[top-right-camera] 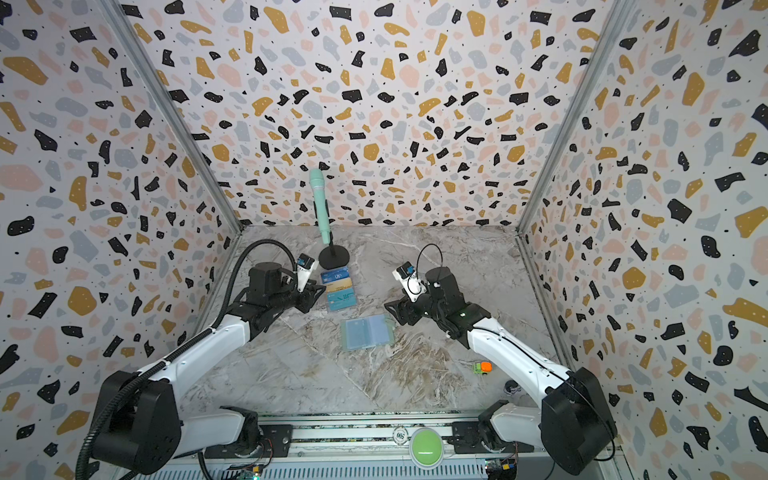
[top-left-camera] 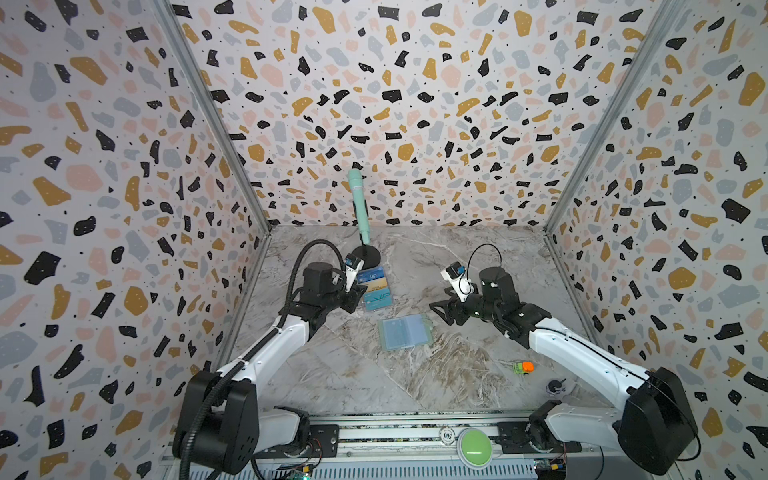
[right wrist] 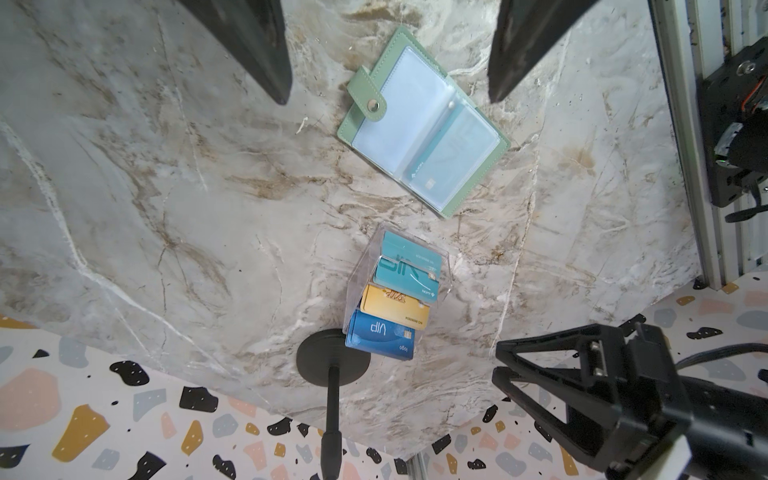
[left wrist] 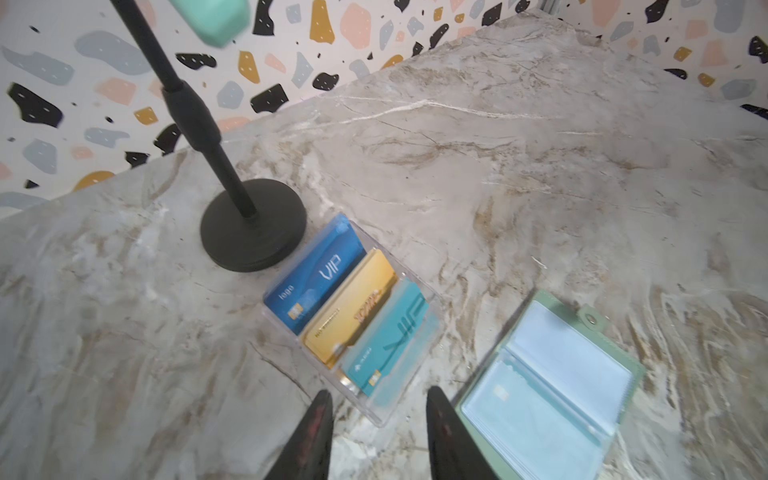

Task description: Take the credit cards out of the card holder

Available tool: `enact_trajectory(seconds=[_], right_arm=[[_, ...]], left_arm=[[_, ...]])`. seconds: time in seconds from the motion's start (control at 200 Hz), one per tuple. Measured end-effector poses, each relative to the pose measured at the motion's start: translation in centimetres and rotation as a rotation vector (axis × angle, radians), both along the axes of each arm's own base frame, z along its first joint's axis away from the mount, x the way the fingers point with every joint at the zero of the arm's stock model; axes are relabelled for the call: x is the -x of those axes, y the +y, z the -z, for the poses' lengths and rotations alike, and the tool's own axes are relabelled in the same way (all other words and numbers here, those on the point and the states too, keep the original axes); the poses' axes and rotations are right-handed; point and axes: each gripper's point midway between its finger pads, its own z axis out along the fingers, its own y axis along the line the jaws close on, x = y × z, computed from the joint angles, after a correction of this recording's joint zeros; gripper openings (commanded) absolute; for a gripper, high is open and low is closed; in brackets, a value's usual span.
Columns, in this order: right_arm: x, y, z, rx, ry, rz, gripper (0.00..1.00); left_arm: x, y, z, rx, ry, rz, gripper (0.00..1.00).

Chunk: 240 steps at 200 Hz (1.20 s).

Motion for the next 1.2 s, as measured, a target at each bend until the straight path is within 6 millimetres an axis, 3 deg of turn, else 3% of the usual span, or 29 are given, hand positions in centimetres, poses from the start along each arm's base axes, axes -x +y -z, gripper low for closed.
enact_trajectory(seconds=[0.345, 0.656, 0.946, 1.201], right_arm=[[0.8, 2.4, 1.9, 0.039, 0.049, -0.03, 0.74], [1.9, 6.2, 5.0, 0.078, 0.125, -0.076, 0.72], [2.5, 8.3, 7.2, 0.11, 0.162, -0.098, 0.72], [2.5, 8.6, 8.6, 0.126, 0.188, -0.09, 0.71]], left_arm=[[3.5, -3.2, 3.5, 0.091, 0.149, 0.02, 0.3], [4.2, -5.4, 6.7, 0.098, 0.245, 0.042, 0.19], [4.8, -5.5, 10.5, 0.093, 0.333, 0.01, 0.07], [4.6, -5.6, 11.7, 0.113, 0.347, -0.006, 0.03]])
